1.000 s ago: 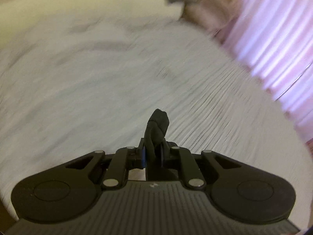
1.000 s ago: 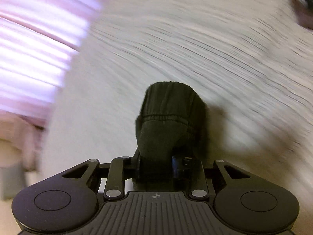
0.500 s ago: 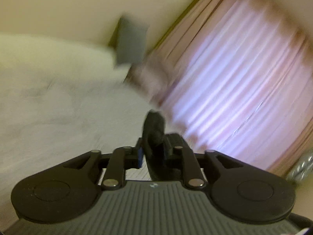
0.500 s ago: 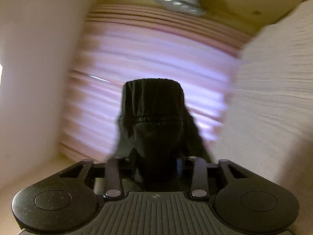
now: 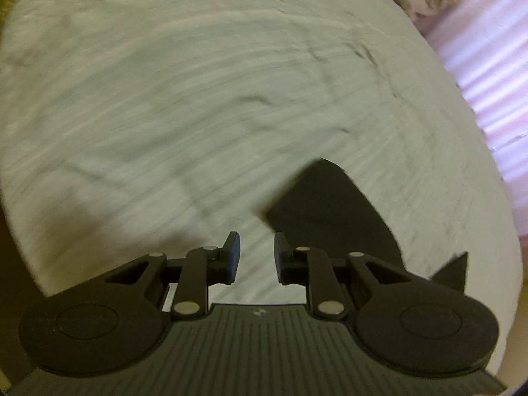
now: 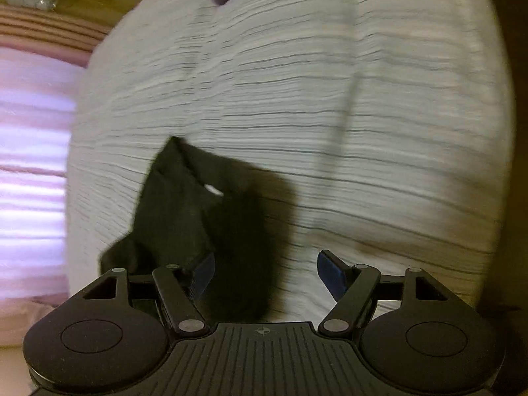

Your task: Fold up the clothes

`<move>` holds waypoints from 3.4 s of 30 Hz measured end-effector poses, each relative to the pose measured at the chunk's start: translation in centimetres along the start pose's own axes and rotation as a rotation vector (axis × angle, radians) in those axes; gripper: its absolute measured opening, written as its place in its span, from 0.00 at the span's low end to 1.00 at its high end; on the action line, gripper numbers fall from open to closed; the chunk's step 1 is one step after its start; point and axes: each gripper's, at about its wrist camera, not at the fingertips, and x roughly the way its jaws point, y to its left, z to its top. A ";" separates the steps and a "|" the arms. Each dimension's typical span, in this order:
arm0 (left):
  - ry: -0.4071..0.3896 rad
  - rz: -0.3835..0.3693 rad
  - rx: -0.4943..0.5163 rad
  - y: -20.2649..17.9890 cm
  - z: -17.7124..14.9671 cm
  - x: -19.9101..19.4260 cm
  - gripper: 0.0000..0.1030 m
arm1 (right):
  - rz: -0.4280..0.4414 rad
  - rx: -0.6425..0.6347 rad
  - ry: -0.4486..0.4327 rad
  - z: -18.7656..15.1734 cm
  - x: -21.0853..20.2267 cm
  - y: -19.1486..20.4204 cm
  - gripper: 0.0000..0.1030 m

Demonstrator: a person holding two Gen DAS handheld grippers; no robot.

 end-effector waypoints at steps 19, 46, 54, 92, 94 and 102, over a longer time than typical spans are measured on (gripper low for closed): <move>0.064 -0.121 -0.155 -0.7 -0.9 6.9 0.37 | -0.042 -0.278 -0.019 -0.7 2.9 4.4 0.18; 0.034 -0.192 -0.077 1.9 -0.2 3.4 0.30 | -0.107 -0.224 -0.055 2.3 -0.8 -0.9 0.17; 0.062 -0.138 -0.082 -0.9 -1.8 11.5 0.37 | -0.088 -0.171 -0.024 0.4 1.3 -1.8 0.51; 0.130 -0.292 0.195 -11.2 -8.9 5.3 0.31 | -0.516 -0.810 0.007 0.6 -3.4 6.2 0.66; 0.166 -0.347 0.173 -14.3 -9.6 7.8 0.32 | -0.367 -0.727 -0.053 2.1 -2.8 7.4 0.66; 0.282 -0.478 0.048 -26.0 -12.7 17.9 0.40 | -0.155 -0.624 -0.024 5.9 7.4 10.3 0.66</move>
